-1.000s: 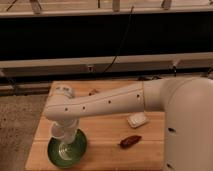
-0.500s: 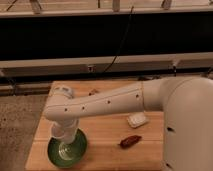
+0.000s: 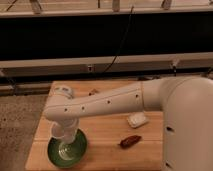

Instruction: Place the ceramic cup in the ceramic bowl

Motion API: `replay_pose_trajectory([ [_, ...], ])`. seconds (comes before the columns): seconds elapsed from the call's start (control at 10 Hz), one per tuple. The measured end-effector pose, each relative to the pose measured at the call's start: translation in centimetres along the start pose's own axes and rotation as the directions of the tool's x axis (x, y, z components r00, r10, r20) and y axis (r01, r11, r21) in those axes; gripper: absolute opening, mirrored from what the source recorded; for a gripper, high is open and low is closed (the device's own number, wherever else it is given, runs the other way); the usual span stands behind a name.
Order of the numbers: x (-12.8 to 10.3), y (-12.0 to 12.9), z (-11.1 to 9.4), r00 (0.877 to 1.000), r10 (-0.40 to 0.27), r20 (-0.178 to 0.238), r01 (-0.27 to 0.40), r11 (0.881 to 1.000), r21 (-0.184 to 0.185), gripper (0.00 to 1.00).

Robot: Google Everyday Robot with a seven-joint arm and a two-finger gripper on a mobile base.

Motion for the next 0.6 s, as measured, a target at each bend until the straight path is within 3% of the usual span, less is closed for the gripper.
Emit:
replay_pose_trajectory([
  [0.6, 0.04, 0.04, 0.04, 1.000, -0.006, -0.001, 0.006, 1.000, -0.001, 0.09],
])
